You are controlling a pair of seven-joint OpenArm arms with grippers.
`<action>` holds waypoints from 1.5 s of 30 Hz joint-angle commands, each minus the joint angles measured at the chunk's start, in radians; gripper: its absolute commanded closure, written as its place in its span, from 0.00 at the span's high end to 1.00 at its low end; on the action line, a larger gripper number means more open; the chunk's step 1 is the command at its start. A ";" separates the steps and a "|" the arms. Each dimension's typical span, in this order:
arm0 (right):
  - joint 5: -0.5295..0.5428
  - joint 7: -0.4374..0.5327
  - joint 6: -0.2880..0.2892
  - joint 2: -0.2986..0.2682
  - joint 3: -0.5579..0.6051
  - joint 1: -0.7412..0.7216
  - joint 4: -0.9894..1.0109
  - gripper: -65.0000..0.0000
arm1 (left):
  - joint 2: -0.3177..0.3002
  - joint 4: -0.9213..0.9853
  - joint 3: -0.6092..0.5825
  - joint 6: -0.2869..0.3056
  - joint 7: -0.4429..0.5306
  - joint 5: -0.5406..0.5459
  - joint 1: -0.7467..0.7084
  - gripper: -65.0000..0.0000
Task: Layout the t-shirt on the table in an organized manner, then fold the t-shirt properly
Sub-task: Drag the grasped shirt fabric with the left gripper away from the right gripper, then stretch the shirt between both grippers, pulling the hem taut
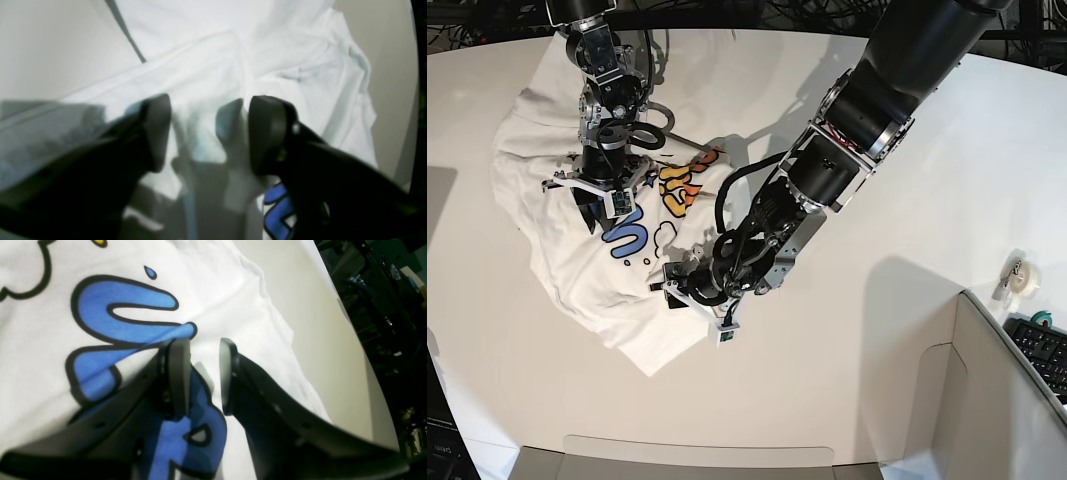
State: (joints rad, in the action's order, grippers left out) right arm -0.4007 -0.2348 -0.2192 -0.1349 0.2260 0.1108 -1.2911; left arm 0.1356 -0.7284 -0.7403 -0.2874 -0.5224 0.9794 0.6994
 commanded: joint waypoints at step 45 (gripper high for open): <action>0.004 -0.260 0.165 0.016 -0.276 -0.004 -0.015 0.25 | -0.373 -0.469 0.721 0.012 -0.158 0.005 -0.116 0.00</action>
State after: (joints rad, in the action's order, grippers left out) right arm -0.4351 -0.3313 -0.1204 -0.1154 -0.0429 0.0792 -1.3308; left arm -0.2249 -1.1774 -0.0242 -0.2871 -0.7216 0.9802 0.5426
